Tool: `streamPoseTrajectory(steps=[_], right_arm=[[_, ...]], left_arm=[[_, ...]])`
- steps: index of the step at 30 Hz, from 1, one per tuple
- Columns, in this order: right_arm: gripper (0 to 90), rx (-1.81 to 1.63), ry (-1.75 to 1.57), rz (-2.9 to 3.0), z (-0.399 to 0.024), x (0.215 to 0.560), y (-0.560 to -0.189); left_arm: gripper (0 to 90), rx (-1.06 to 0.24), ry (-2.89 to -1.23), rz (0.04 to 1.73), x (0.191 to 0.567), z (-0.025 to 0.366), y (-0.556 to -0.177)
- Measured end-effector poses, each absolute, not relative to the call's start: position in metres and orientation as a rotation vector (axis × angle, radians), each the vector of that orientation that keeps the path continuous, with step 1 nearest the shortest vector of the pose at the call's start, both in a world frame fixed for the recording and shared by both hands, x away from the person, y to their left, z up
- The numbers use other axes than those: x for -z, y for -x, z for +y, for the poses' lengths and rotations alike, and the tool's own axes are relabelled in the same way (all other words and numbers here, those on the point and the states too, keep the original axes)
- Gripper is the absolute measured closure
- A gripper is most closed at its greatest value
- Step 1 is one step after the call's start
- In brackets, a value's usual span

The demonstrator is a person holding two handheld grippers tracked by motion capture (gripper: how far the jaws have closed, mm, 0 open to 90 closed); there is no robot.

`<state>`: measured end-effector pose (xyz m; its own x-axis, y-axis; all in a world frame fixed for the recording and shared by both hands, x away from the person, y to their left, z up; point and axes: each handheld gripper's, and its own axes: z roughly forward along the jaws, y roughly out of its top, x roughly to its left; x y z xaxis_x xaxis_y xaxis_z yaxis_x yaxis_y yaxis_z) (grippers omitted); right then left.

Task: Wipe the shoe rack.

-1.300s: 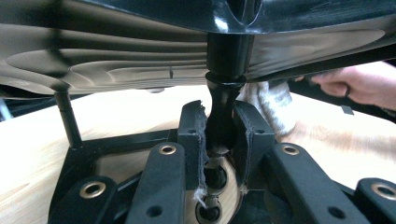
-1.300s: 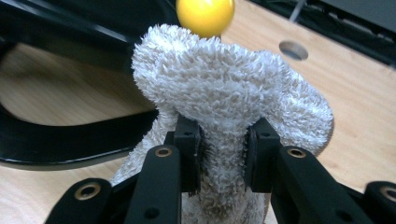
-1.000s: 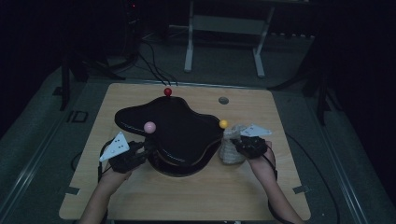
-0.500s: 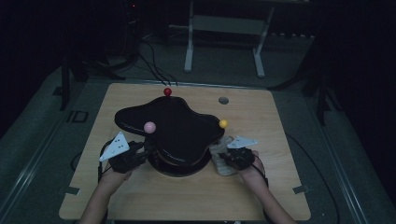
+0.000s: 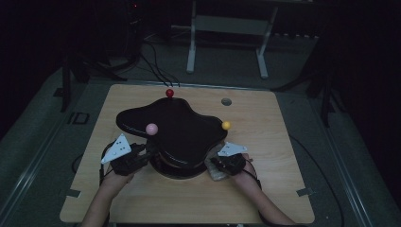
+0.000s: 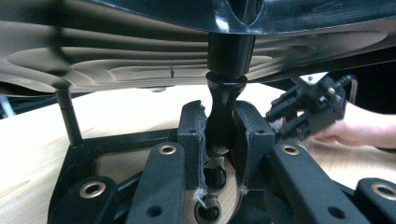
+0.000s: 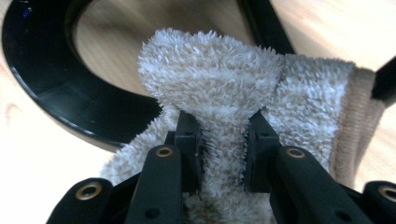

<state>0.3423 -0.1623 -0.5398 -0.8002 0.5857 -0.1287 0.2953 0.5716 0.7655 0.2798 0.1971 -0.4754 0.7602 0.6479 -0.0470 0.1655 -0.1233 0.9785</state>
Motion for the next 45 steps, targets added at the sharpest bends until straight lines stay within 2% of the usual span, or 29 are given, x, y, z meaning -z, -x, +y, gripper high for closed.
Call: streamPoseTrajectory(steps=[5,10,16,23,28,31,35,40,45], right_arm=[[71.7,-1.114,-0.842,2.387,-0.167,0.544,-0.355],[71.3,-1.169,-0.690,2.474,-0.154,0.544,-0.334],[70.9,-1.127,-0.783,2.417,-0.163,0.544,-0.347],[70.7,-1.123,-0.573,2.518,-0.142,0.542,-0.317],[70.7,-1.135,-0.722,2.443,-0.153,0.544,-0.337],[70.8,-1.121,-0.696,2.423,-0.147,0.546,-0.328],[69.3,-1.160,-0.499,2.506,-0.130,0.547,-0.305],[70.0,-1.119,-0.639,2.447,-0.137,0.544,-0.322],[70.6,-1.169,-0.497,2.528,-0.119,0.547,-0.300]], left_arm=[[74.4,-0.463,-1.672,0.647,0.476,0.197,-0.279],[74.4,-0.463,-1.674,0.643,0.476,0.197,-0.280],[74.4,-0.463,-1.675,0.644,0.476,0.197,-0.280],[74.4,-0.466,-1.675,0.646,0.476,0.197,-0.279],[74.4,-0.467,-1.671,0.643,0.476,0.195,-0.279],[74.4,-0.461,-1.666,0.644,0.477,0.196,-0.279],[74.4,-0.459,-1.664,0.649,0.477,0.195,-0.279],[74.4,-0.460,-1.675,0.630,0.476,0.190,-0.277],[74.5,-0.451,-1.670,0.631,0.477,0.192,-0.278]])
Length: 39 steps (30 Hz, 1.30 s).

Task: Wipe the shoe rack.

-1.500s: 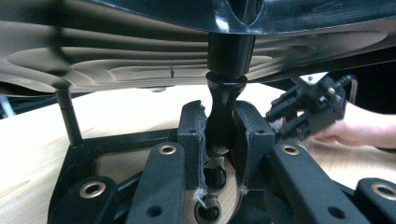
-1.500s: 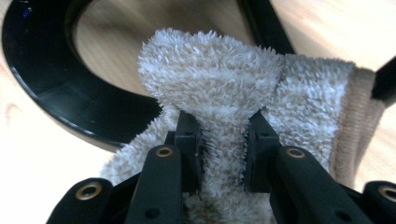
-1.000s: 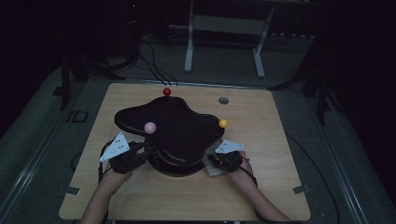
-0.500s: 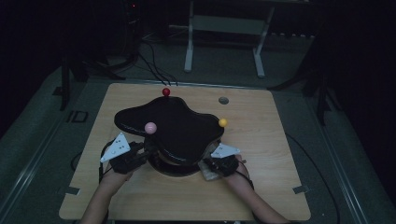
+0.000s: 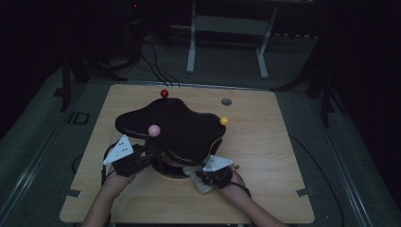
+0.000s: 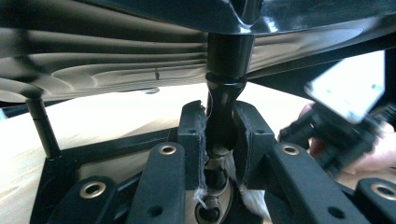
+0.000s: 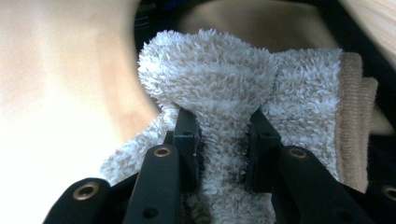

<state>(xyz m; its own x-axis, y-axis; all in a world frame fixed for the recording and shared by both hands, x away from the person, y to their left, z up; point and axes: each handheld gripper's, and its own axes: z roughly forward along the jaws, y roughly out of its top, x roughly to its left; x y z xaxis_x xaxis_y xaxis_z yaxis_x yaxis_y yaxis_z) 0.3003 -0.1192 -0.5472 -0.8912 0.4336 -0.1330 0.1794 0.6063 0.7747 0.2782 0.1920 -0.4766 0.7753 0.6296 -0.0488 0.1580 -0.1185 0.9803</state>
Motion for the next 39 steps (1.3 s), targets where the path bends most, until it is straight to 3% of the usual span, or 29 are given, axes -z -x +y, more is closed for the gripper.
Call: streamPoseTrajectory(steps=[7,14,21,27,36,39], right_arm=[[70.4,-1.095,-0.647,2.449,-0.124,0.541,-0.319],[70.5,-1.104,-0.460,2.503,-0.092,0.545,-0.290],[70.8,-1.092,-0.565,2.426,-0.084,0.546,-0.294],[70.1,-1.141,-0.348,2.493,-0.057,0.544,-0.279],[54.4,-1.098,-0.281,2.472,-0.022,0.546,-0.286],[55.7,-1.129,-0.333,2.508,-0.020,0.548,-0.290]], left_arm=[[74.5,-0.445,-1.664,0.630,0.477,0.191,-0.278],[74.4,-0.442,-1.664,0.638,0.477,0.192,-0.279],[74.5,-0.446,-1.668,0.631,0.477,0.191,-0.278],[74.5,-0.441,-1.665,0.637,0.477,0.191,-0.278],[74.4,-0.456,-1.674,0.636,0.476,0.191,-0.278],[74.4,-0.440,-1.657,0.643,0.477,0.194,-0.279]])
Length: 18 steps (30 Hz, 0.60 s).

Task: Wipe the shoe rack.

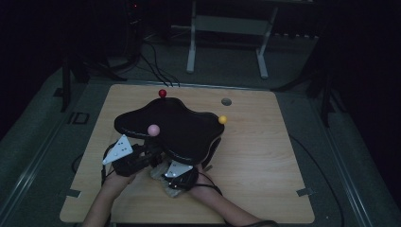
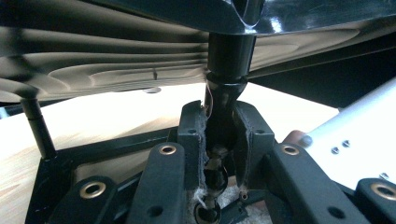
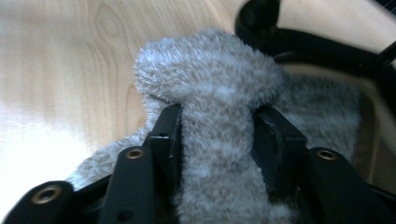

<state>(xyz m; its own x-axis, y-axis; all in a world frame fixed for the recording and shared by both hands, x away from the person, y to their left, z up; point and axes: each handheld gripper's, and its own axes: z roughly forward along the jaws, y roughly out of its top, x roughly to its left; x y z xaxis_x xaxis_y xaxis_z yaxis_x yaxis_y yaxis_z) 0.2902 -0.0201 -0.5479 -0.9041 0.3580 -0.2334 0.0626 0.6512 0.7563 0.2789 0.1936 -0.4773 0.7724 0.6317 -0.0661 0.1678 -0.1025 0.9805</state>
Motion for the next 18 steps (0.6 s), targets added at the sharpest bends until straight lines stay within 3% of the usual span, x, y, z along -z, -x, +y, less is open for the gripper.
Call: streamPoseTrajectory(steps=[9,18], right_arm=[[56.8,-1.145,-0.332,2.560,-0.074,0.552,-0.292],[53.5,-1.085,-0.225,2.536,-0.022,0.551,-0.293]], left_arm=[[74.4,-0.442,-1.664,0.637,0.477,0.193,-0.280],[74.5,-0.445,-1.667,0.641,0.476,0.193,-0.279]])
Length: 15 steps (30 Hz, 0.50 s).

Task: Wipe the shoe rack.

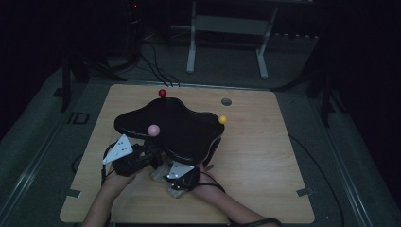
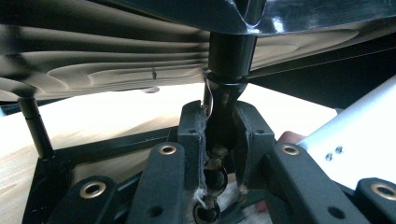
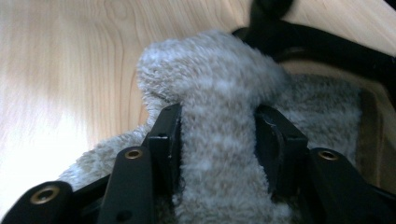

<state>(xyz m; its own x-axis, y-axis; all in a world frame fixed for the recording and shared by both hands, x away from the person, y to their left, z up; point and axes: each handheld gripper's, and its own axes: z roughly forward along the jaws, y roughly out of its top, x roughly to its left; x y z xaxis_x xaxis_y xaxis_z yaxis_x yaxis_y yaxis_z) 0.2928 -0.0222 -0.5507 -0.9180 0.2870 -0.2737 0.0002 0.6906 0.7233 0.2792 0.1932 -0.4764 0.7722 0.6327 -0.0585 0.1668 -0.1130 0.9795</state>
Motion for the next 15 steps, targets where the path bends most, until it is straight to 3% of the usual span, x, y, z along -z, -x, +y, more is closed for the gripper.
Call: streamPoseTrajectory(steps=[5,15], right_arm=[[53.2,-1.089,-0.229,2.553,-0.020,0.551,-0.298],[54.6,-1.113,-0.269,2.561,-0.082,0.553,-0.297]], left_arm=[[74.5,-0.441,-1.658,0.653,0.477,0.196,-0.280],[74.5,-0.415,-1.640,0.653,0.479,0.198,-0.282]])
